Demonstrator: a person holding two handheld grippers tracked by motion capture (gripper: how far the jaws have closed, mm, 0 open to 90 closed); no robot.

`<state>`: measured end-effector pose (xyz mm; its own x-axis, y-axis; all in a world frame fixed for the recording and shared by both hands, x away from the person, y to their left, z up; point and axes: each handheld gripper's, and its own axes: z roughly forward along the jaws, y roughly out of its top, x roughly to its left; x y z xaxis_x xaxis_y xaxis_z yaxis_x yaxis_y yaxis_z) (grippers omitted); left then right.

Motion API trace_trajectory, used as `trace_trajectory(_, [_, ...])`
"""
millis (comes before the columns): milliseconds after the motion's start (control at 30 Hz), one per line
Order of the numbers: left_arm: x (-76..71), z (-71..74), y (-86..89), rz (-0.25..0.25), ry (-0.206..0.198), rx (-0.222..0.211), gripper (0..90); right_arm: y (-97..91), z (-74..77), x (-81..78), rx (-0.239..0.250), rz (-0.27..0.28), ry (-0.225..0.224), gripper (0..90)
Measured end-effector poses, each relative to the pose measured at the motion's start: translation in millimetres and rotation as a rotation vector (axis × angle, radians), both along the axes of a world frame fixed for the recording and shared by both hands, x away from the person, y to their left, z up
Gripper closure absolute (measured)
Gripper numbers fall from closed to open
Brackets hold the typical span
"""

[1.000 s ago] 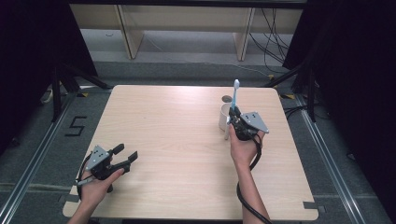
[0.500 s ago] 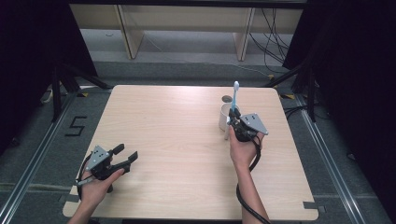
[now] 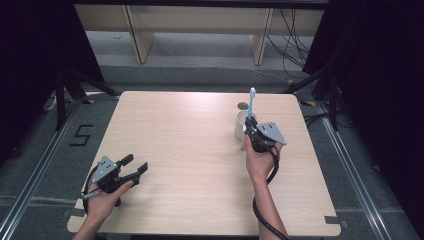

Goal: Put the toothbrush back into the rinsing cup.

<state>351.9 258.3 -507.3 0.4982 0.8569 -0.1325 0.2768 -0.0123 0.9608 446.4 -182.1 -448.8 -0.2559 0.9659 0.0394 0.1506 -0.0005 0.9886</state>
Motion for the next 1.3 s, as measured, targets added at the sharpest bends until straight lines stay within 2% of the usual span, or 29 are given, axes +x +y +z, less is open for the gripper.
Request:
trace_trajectory(67, [0.1,0.0,-0.1,0.0,0.0,0.0,30.2,0.9,-0.4,-0.7,0.007,-0.006,0.003,79.0])
trace_trajectory(167, [0.1,-0.3,-0.5,0.0,0.0,-0.002,30.2,-0.8,-1.6,0.4,-0.014,-0.002,-0.009,78.9])
trace_trajectory(300, [0.2,-0.3,-0.4,-0.001,0.001,-0.002,30.2,-0.2,-3.0,0.1,-0.003,0.001,-0.005,78.9])
trace_trajectory(367, [0.2,-0.3,-0.5,-0.001,0.001,-0.003,30.2,-1.1,-3.0,0.5,-0.02,0.004,-0.01,78.9])
trace_trajectory(433, [0.1,-0.2,-0.6,0.0,0.0,-0.002,30.2,0.0,-3.9,0.1,0.001,0.006,-0.004,78.9])
trace_trajectory(467, [0.1,-0.3,-0.6,0.0,0.0,-0.002,30.2,-0.6,-3.8,0.1,-0.02,0.0,-0.009,78.8])
trace_trajectory(567, [0.1,-0.3,-0.5,-0.001,0.001,-0.002,30.2,0.5,-4.6,0.2,-0.003,0.004,-0.007,78.8])
trace_trajectory(600, [0.1,-0.3,-0.5,-0.001,0.0,-0.003,30.2,0.1,-4.7,0.5,-0.018,0.006,-0.01,78.8])
trace_trajectory(633, [0.1,-0.4,-0.5,-0.001,0.001,-0.002,30.2,0.7,-5.4,-0.5,-0.003,0.001,0.001,78.8])
trace_trajectory(733, [0.0,-0.3,-0.5,0.0,0.0,-0.002,30.2,0.1,-6.4,-1.0,-0.007,-0.002,0.004,78.8])
trace_trajectory(800, [0.0,-0.3,-0.6,0.0,0.0,-0.003,30.2,0.1,-8.2,0.0,0.001,0.007,-0.007,78.8])
trace_trajectory(967, [0.0,-0.5,-0.9,-0.002,0.001,-0.002,30.2,-0.1,-9.7,-0.2,-0.02,0.008,0.002,78.7])
trace_trajectory(1000, [0.0,-0.6,-0.8,-0.002,0.002,-0.001,30.1,0.6,-11.1,-0.4,-0.004,0.004,0.002,78.7])
trace_trajectory(1100, [0.0,-0.7,-0.9,-0.003,0.003,-0.001,30.2,0.9,-11.8,-0.7,0.003,0.002,0.007,78.8])
trace_trajectory(1200, [-0.1,-0.7,-1.2,-0.002,0.002,0.001,30.2,0.3,-12.6,-0.7,-0.012,-0.002,0.003,78.7])
trace_trajectory(1300, [0.9,-1.6,-1.5,-0.009,-0.007,-0.008,30.2,1.6,-13.4,-1.2,0.0,-0.005,0.013,78.7])
